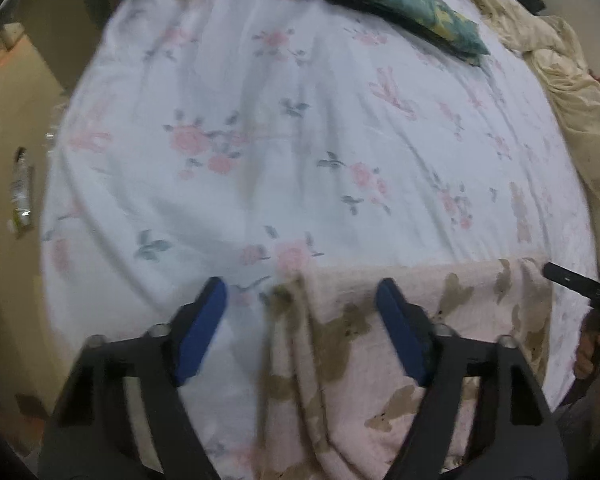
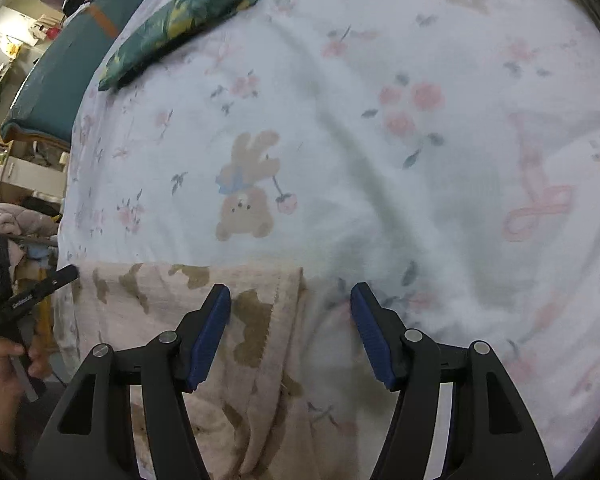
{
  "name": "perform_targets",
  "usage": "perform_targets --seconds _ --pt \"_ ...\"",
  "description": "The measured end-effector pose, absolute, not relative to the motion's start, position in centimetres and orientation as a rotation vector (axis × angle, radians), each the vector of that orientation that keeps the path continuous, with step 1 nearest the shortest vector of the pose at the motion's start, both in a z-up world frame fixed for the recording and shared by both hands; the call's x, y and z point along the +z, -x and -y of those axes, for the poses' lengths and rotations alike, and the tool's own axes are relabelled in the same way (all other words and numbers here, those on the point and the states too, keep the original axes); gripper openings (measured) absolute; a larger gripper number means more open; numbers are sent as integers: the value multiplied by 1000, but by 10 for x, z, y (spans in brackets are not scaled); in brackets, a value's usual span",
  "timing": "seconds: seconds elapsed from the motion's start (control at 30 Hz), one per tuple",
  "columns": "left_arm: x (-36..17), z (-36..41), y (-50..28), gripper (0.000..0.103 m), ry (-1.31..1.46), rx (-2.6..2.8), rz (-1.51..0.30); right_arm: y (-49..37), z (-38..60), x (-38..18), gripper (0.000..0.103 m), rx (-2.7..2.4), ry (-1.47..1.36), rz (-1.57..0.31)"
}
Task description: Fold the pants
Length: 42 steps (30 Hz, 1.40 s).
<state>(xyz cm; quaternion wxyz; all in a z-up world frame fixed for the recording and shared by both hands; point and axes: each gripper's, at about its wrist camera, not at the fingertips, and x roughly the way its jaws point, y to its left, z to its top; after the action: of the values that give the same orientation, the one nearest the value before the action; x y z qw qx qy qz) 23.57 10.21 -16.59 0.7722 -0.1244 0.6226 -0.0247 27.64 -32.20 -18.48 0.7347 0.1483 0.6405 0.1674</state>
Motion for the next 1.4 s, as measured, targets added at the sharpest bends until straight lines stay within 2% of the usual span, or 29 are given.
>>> perform_targets --seconds 0.03,0.07,0.1,0.13,0.17,0.2,0.33,0.43,0.5,0.67,0.83,1.0,1.33,1.4 --pt "-167 -99 -236 50 258 -71 -1348 -277 321 -185 63 378 -330 -1402" --pt "-169 -96 -237 33 232 -88 -1347 -277 319 -185 56 385 -329 -1397" --pt "-170 -91 -238 24 204 -108 -1351 -277 316 -185 38 398 -324 -1398" --pt "-170 -89 -239 7 182 -129 -1353 -277 313 -186 30 410 -319 -1407" --pt "-169 -86 -240 3 177 -156 -1353 -277 311 -185 19 413 -308 -1402" --pt "-166 -83 -243 3 164 -154 -1344 -278 309 -182 3 425 -291 -1392" --pt "-130 -82 -244 2 131 -134 -1182 -283 304 -156 3 445 -256 -1285" --pt "-97 -79 -244 3 74 -132 -1031 -279 307 -114 2 439 -233 -1068" --pt "-88 -73 -244 3 14 -127 -971 -277 304 -104 2 436 -197 -1021" --pt "-96 -73 -239 3 10 -162 -1047 -267 301 -106 2 487 -126 -1058" --pt "-70 -72 -215 3 -3 -186 -1082 -233 309 -74 2 546 -106 -1045" --pt "-51 -47 -164 4 -196 -264 -1105 -183 313 -63 2 532 -78 -1083" --pt "-108 -25 -110 7 -412 -306 -1333 -114 293 -99 3 535 44 -1330" --pt "-115 -27 -104 10 -408 -293 -1382 -108 288 -112 8 535 49 -1413"
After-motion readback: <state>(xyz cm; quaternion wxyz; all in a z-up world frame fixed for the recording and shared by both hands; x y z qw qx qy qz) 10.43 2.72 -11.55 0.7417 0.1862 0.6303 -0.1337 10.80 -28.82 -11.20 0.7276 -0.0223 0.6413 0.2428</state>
